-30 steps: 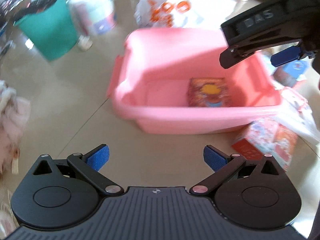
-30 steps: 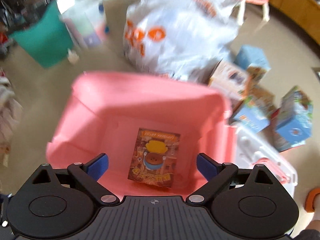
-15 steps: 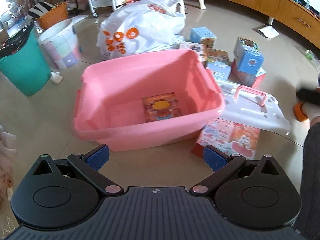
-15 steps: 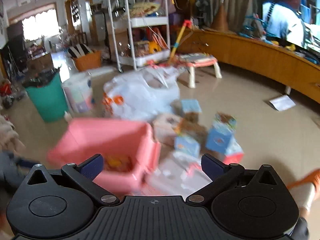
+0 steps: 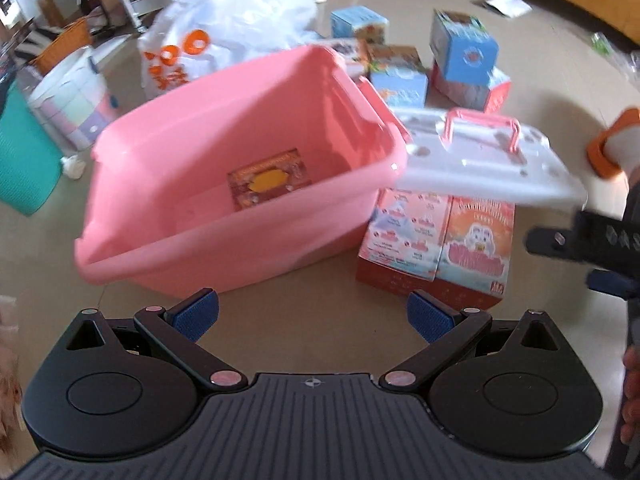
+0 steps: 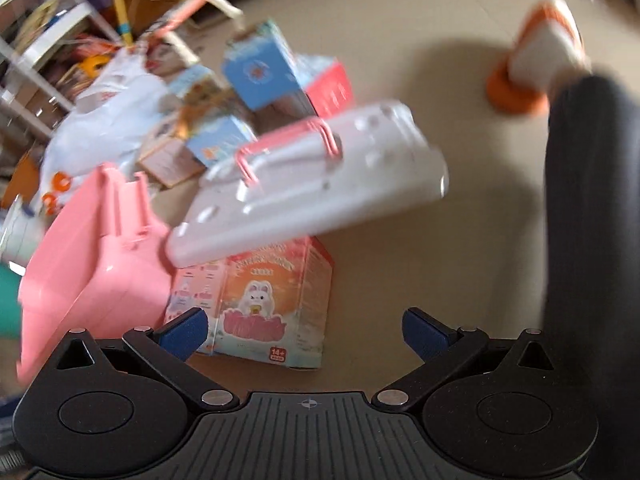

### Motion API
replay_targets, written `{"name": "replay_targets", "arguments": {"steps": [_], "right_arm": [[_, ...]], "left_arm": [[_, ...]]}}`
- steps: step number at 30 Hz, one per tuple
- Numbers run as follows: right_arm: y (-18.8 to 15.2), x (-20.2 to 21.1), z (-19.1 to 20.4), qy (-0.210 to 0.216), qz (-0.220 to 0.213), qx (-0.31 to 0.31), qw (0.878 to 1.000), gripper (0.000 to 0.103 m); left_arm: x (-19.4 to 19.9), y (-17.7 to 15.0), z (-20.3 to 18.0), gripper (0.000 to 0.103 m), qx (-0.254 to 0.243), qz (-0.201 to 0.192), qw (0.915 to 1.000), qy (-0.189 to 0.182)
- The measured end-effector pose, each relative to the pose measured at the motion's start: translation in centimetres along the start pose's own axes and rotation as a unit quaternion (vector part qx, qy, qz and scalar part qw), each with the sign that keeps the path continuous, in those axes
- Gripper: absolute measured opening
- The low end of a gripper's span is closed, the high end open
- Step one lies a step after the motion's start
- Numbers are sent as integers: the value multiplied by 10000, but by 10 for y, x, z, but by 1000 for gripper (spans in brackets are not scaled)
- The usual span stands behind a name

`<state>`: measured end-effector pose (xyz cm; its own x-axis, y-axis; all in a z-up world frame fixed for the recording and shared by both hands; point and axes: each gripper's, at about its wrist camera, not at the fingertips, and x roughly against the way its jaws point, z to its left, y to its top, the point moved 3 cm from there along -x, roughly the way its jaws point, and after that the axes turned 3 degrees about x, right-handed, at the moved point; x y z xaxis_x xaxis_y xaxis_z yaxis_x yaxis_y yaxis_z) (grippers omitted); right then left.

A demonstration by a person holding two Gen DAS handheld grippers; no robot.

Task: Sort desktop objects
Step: 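Move the left gripper toward the pink blind box beside the white case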

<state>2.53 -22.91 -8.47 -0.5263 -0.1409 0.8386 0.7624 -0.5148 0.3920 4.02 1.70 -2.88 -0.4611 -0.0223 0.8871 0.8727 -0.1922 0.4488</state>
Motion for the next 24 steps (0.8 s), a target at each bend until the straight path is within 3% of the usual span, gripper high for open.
{"name": "replay_targets", "arguments": {"steps": [5, 11, 24], "right_arm": [[-3, -44, 2, 40, 315, -165, 9994, 103], [-6, -70, 14, -86, 475, -64, 9988, 103], [-6, -94, 21, -38, 538, -559, 9970, 103]], "left_arm": [[-22, -2, -5, 103, -238, 68, 9997, 55], [-43, -3, -3, 103, -106, 286, 9995, -55], [-65, -3, -6, 103, 1, 459, 9989, -86]]}}
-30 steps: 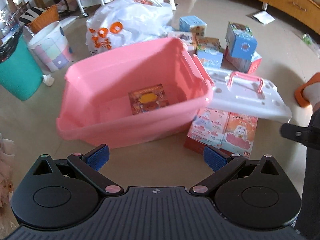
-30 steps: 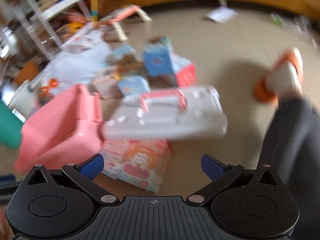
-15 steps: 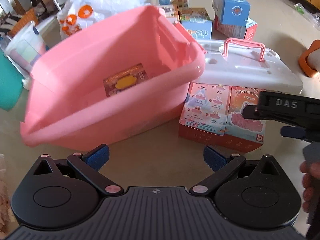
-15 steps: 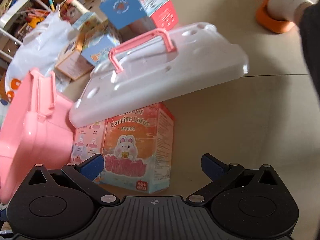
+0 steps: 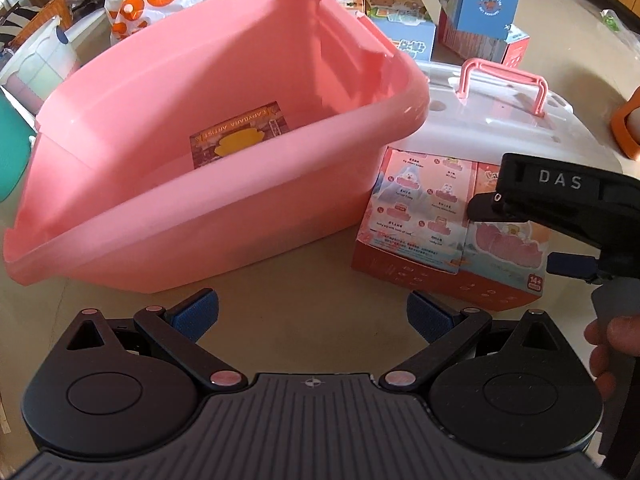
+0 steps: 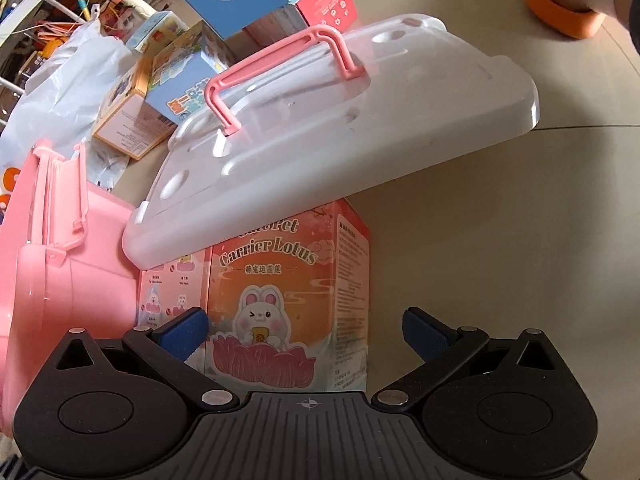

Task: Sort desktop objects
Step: 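Move the left gripper toward the pink blind box beside the white case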

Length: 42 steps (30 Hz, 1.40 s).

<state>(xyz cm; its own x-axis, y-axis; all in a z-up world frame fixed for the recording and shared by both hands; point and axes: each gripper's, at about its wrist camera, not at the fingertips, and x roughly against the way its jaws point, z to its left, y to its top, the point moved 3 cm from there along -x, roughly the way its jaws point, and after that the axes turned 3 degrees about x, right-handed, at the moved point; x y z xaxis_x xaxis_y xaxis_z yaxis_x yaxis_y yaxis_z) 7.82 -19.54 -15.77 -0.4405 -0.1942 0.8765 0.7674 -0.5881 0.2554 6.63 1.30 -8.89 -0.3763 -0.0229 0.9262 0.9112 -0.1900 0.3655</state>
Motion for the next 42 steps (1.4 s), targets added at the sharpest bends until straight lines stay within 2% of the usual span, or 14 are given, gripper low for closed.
{"name": "replay_targets", "arguments": {"steps": [8, 20, 25, 29, 36, 42], "right_arm": [[2, 4, 11, -408, -21, 359, 9985, 103], [-10, 23, -9, -592, 221, 499, 9968, 103], [-13, 28, -18, -500, 220, 506, 9972, 103], [-12, 27, -23, -359, 275, 362, 9983, 103], [-10, 25, -26, -185, 337, 174, 9991, 103], [-9, 22, -22, -296, 243, 155, 9991, 103]], "left_arm": [[-8, 6, -2, 103, -103, -16, 9999, 12], [-20, 12, -11, 103, -287, -249, 9990, -232], [-23, 14, -15, 103, -321, -569, 9962, -584], [-25, 14, -11, 103, -161, -598, 9951, -770], [-13, 15, -9, 103, -97, -817, 9861, -1443], [-23, 18, -21, 103, -367, -628, 9861, -1492]]}}
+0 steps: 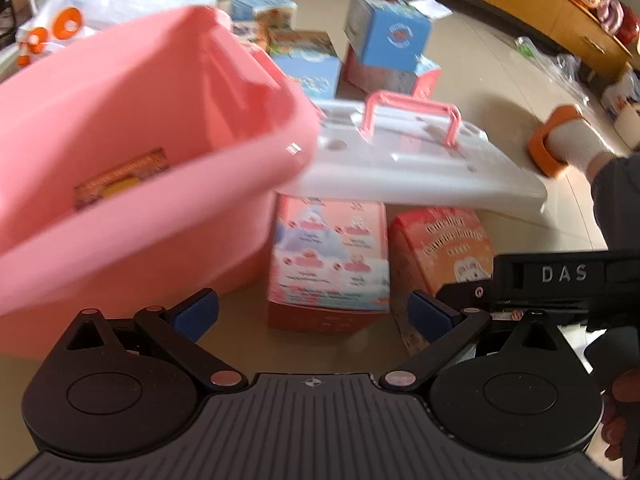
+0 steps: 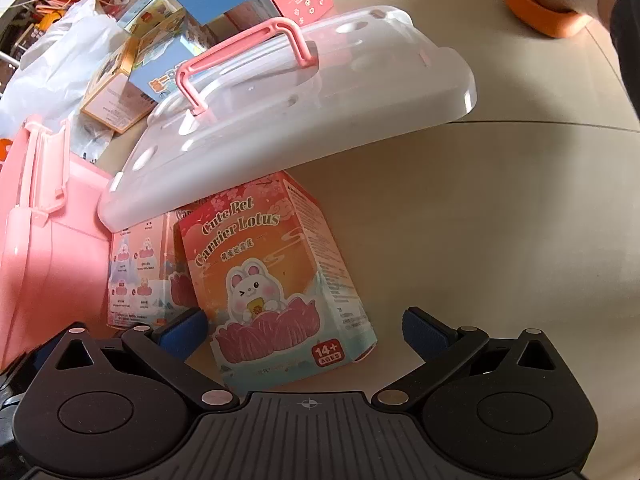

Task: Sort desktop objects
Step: 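Move the left gripper toward the pink blind box beside the white case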

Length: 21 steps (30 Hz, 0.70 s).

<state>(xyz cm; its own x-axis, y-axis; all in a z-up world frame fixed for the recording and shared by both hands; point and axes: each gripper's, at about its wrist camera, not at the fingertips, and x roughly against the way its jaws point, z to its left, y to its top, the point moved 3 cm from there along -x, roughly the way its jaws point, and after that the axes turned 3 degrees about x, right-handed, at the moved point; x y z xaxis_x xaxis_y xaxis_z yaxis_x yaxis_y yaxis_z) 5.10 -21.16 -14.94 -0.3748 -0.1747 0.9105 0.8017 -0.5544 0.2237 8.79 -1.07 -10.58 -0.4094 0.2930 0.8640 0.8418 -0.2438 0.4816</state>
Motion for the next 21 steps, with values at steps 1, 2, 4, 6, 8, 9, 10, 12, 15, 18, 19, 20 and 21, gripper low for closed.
{"name": "replay_targets", "arguments": {"steps": [1, 2, 4, 6, 8, 9, 10, 12, 15, 18, 19, 20, 21], "right_arm": [[0, 0, 0, -18, -8, 25, 10000, 103], [1, 1, -1, -32, -14, 49, 10000, 103], [1, 1, -1, -39, -17, 88, 10000, 103], [1, 2, -1, -39, -22, 113, 9999, 103], [2, 2, -1, -36, -33, 91, 9999, 103], [2, 2, -1, -30, -31, 97, 9999, 103], [2, 1, -1, -25, -31, 117, 9999, 103], [3, 1, 0, -22, -37, 175, 9998, 103], [4, 1, 2, -30, -47, 261, 9996, 103], [5, 1, 2, -22, -57, 293, 9996, 103], [5, 2, 1, -14, -58, 276, 9996, 103], [5, 2, 1, -2, -59, 254, 9997, 103], [5, 2, -1, 9, -62, 247, 9997, 103]], "left_arm": [[-3, 0, -2, 103, -27, 38, 10000, 11], [-6, 0, -4, 103, -65, 67, 10000, 28], [-11, 0, -7, 103, -141, 124, 9998, 64], [-17, 3, -9, 103, -223, 188, 9995, 108], [-22, 4, -12, 103, -319, 223, 9991, 146], [-24, 4, -13, 103, -366, 238, 9989, 178], [-26, 4, -14, 103, -401, 263, 9987, 184], [-31, 4, -15, 98, -450, 324, 9983, 196], [-39, 4, -16, 79, -492, 474, 9973, 256], [-46, 5, -16, 76, -533, 591, 9963, 337], [-48, 5, -16, 74, -547, 602, 9961, 350], [-49, 5, -16, 73, -558, 621, 9959, 355], [-50, 5, -17, 73, -576, 628, 9957, 371]]}}
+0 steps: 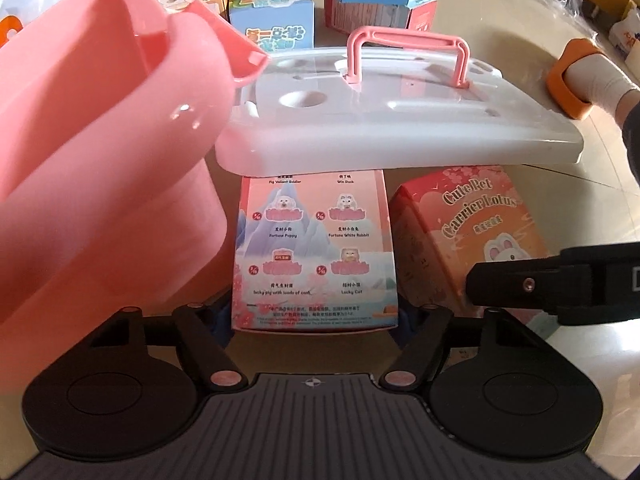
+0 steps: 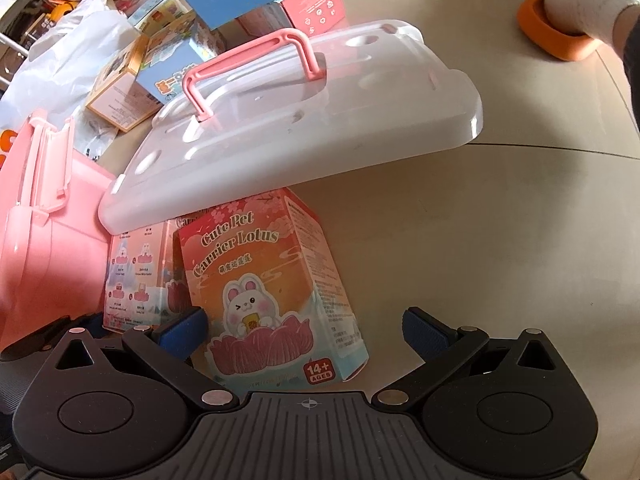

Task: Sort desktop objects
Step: 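Move the left gripper toward the pink blind box beside the white case, then grasp the pink blind box with the left gripper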

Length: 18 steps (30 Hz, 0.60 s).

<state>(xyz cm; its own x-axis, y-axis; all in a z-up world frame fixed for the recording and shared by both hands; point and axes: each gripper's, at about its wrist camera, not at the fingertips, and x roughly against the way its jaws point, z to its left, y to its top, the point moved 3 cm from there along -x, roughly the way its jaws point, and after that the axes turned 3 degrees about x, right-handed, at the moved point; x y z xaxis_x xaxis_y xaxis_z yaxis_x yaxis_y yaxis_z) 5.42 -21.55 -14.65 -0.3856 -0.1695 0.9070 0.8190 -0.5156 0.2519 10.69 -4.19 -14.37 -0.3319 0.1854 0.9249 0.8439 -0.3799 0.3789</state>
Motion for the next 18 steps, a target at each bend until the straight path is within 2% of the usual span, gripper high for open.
{"name": "replay_targets", "arguments": {"steps": [10, 18], "right_arm": [[1, 0, 2, -41, -34, -65, 10000, 103], [-1, 4, 5, -201, -35, 106, 9997, 103]], "left_arm": [[0, -1, -1, 71, -76, 40, 9999, 110], [21, -38, 1, 71, 2, 201, 9998, 93]]}}
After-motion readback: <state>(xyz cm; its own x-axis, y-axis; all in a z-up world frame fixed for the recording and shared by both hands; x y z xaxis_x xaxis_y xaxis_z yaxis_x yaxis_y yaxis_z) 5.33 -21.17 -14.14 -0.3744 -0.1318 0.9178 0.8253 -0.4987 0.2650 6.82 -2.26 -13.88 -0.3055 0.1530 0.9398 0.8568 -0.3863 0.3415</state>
